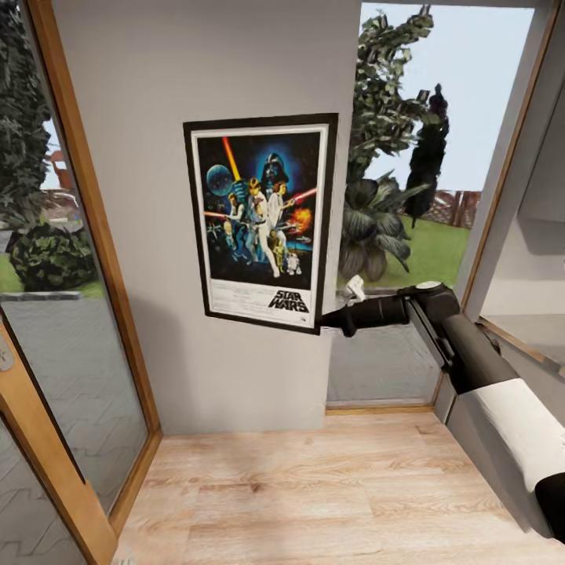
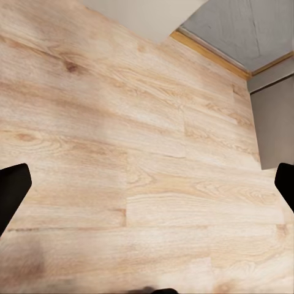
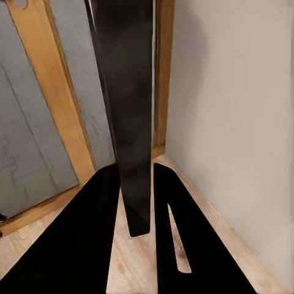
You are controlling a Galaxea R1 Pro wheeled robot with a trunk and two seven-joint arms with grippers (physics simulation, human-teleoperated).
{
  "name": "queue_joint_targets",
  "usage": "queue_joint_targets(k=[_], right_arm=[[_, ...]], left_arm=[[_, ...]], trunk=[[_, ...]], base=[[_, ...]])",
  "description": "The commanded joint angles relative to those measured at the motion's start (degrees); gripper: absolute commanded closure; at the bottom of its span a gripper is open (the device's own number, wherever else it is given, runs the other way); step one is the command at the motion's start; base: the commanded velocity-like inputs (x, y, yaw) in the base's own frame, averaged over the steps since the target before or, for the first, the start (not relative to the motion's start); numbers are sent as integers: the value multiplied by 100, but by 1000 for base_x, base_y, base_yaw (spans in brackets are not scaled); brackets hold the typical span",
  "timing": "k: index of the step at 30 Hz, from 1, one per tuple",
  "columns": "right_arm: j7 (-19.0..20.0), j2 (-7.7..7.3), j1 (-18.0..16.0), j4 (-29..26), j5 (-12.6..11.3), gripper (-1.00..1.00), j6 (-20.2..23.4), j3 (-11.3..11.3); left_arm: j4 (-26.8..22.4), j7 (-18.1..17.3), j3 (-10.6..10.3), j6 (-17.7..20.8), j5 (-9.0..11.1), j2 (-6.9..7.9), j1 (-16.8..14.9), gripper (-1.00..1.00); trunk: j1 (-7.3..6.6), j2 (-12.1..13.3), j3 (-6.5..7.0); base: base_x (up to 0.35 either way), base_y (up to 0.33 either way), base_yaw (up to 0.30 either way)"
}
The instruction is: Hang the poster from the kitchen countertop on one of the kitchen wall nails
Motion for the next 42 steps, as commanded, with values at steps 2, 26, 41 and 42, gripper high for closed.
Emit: queue_joint_targets(k=[2,26,41,42], right_arm=[[3,58,-246,11,-40,100,323,51],[1187,141,-827,216,-86,100,695,95],[1190,294,-835,286,-38,100,703,98],[1190,307,-837,288,-33,100,703,98]], left_arm=[[9,-14,12,-32,-14,1,-3,-100],[13,-13,4,-32,-20,-1,-3,-100],[13,-13,4,-32,-20,1,-3,-100],[13,-13,6,-32,-20,1,-3,-100]], trunk=[[3,-4,-3],[3,-4,-3],[3,-4,-3],[3,-4,-3]], base=[[0,0,0],[0,0,0],[0,0,0],[0,0,0]])
